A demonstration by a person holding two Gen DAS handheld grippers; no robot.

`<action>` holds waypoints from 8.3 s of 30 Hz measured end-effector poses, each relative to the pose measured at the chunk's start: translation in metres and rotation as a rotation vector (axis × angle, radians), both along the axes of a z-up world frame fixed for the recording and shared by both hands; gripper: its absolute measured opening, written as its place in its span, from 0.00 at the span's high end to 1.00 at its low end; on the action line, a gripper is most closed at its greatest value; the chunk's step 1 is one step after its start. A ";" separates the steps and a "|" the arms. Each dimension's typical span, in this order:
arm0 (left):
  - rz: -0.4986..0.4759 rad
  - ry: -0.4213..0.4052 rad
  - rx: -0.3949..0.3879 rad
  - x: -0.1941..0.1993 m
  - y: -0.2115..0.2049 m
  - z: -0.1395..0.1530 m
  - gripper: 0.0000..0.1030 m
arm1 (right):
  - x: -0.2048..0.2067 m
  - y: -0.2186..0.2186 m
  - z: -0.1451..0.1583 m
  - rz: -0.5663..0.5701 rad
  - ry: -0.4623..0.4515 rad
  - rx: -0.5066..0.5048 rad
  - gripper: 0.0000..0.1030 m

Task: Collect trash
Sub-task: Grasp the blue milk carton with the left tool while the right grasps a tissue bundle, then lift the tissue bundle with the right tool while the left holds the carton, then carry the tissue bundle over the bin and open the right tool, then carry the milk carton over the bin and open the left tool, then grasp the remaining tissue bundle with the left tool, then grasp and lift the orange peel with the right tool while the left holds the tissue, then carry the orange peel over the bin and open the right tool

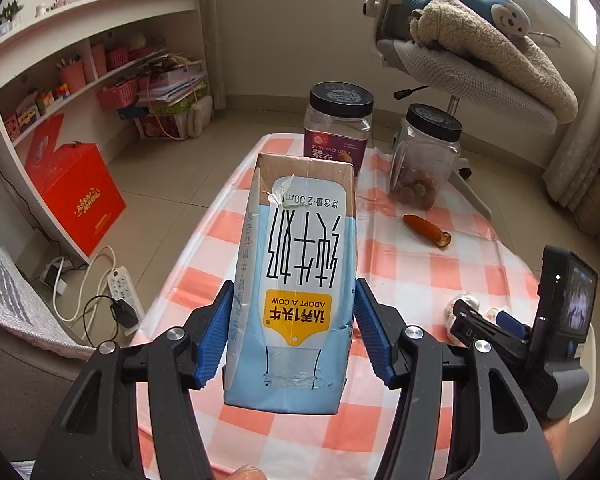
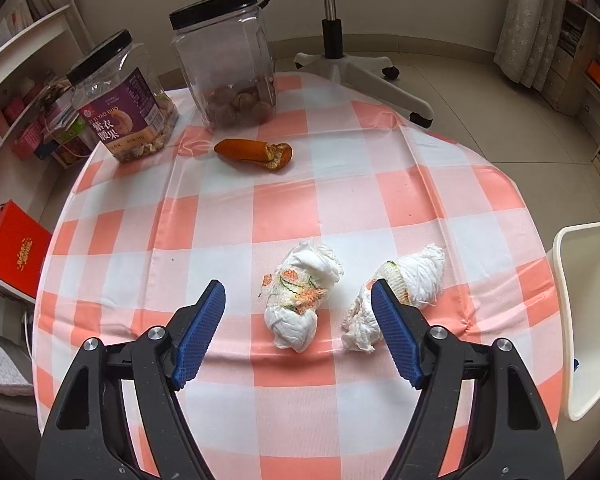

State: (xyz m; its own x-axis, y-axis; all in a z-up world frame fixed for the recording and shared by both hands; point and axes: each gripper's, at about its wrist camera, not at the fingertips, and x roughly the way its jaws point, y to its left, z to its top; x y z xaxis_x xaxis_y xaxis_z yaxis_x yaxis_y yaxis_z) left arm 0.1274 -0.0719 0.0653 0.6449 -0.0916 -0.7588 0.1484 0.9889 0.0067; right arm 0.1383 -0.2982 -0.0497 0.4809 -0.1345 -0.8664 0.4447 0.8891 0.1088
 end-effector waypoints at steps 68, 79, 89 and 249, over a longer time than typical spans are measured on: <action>-0.309 -0.178 -0.078 -0.087 -0.144 0.022 0.44 | -0.239 -0.159 0.143 -0.259 -0.365 -0.142 0.69; -0.409 -0.170 -0.073 -0.113 -0.200 0.010 0.44 | -0.267 -0.209 0.130 -0.365 -0.321 -0.153 0.67; -0.553 -0.173 -0.072 -0.153 -0.264 0.003 0.44 | -0.304 -0.234 0.140 -0.473 -0.347 -0.203 0.15; -0.188 -0.199 -0.067 -0.096 -0.048 0.037 0.63 | -0.190 -0.010 0.125 0.153 -0.377 -0.187 0.85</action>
State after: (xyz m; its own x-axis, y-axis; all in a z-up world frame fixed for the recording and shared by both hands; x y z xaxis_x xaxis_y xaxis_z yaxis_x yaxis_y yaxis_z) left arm 0.0311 -0.1204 0.1022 0.7473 -0.2697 -0.6073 0.3316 0.9434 -0.0109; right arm -0.0515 -0.3087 0.0750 0.7850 -0.1745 -0.5944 0.2662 0.9614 0.0694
